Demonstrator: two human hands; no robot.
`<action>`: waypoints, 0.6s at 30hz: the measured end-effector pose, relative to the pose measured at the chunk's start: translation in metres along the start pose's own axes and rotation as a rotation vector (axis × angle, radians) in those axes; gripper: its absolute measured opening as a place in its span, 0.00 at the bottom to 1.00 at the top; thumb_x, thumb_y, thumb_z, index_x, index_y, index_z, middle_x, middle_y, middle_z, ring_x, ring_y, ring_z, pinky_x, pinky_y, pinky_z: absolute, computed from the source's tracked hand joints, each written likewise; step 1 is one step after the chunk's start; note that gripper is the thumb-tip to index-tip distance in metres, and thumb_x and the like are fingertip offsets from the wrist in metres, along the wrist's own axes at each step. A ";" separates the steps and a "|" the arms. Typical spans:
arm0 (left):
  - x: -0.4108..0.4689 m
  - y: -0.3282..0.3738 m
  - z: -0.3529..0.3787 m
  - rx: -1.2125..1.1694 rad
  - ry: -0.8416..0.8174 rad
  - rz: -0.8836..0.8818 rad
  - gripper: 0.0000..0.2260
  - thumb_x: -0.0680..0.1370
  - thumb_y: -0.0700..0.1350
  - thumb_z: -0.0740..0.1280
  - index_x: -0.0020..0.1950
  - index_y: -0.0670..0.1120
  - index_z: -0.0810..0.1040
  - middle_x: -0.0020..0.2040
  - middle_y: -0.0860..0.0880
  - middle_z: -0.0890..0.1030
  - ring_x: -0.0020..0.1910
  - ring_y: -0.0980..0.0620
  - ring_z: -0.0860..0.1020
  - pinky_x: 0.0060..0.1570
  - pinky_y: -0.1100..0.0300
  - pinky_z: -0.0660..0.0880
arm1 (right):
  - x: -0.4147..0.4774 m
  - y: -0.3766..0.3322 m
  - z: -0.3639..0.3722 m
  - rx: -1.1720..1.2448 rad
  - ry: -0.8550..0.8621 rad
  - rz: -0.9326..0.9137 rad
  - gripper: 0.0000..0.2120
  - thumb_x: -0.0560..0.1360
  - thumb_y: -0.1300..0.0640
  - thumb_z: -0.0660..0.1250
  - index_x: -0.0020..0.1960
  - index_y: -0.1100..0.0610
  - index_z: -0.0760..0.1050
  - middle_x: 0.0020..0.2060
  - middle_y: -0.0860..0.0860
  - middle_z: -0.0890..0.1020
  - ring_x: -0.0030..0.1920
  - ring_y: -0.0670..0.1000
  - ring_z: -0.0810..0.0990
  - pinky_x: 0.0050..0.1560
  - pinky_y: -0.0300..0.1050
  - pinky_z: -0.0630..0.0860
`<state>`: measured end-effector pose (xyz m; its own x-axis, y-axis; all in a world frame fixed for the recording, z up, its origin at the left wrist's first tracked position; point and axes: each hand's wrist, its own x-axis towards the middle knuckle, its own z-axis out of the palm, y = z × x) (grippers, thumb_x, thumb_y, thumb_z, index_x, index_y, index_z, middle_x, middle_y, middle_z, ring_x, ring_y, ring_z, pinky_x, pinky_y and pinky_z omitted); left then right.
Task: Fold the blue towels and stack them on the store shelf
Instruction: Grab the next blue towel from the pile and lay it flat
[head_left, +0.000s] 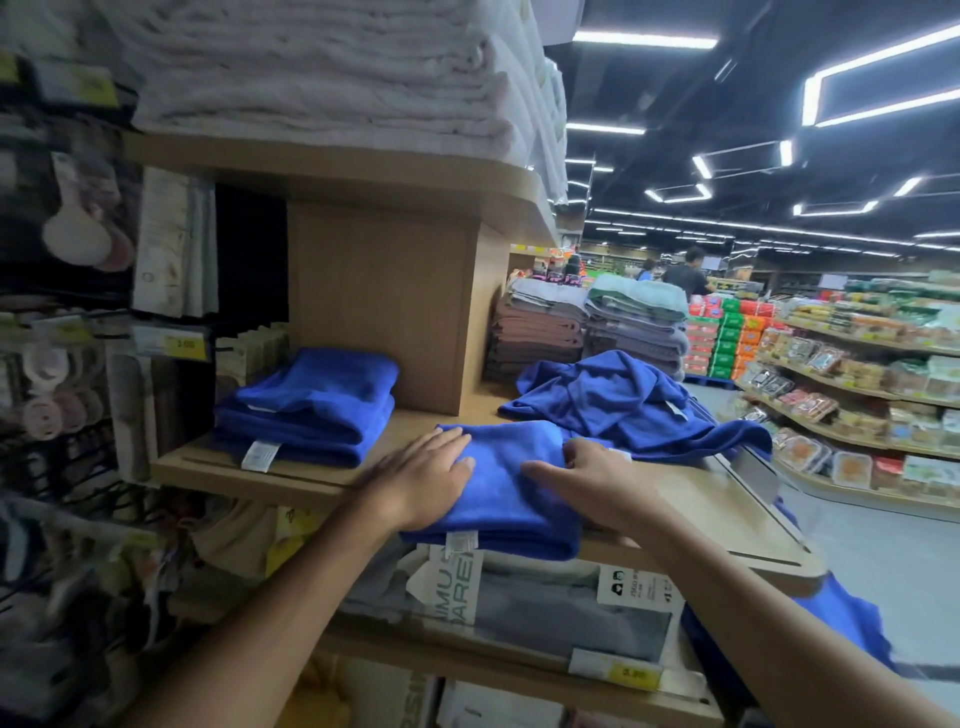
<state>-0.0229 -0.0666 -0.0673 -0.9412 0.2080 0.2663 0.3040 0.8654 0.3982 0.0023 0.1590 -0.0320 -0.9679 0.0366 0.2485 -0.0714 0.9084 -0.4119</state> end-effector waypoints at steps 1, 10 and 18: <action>0.000 0.001 0.000 -0.001 0.012 0.014 0.25 0.84 0.54 0.52 0.81 0.51 0.59 0.82 0.55 0.56 0.80 0.58 0.52 0.79 0.57 0.48 | 0.000 -0.006 -0.001 0.126 -0.016 0.027 0.29 0.57 0.25 0.62 0.41 0.49 0.70 0.35 0.43 0.77 0.36 0.44 0.73 0.31 0.45 0.64; -0.009 -0.001 -0.009 -0.667 0.345 0.032 0.36 0.78 0.47 0.68 0.81 0.52 0.52 0.76 0.48 0.66 0.73 0.57 0.67 0.72 0.59 0.63 | -0.005 -0.046 -0.020 0.759 0.065 -0.113 0.22 0.63 0.53 0.74 0.53 0.43 0.70 0.49 0.49 0.83 0.48 0.47 0.83 0.48 0.49 0.81; -0.023 -0.012 -0.094 -1.497 0.042 -0.241 0.18 0.77 0.56 0.70 0.57 0.43 0.82 0.45 0.47 0.87 0.41 0.48 0.87 0.34 0.57 0.81 | 0.020 -0.113 -0.077 0.943 0.053 -0.283 0.22 0.71 0.61 0.76 0.63 0.54 0.74 0.52 0.52 0.85 0.50 0.50 0.85 0.46 0.45 0.81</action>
<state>0.0096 -0.1245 0.0045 -0.9919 0.0985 0.0798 0.0372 -0.3764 0.9257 0.0100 0.0890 0.0874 -0.8751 -0.0915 0.4752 -0.4839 0.1833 -0.8557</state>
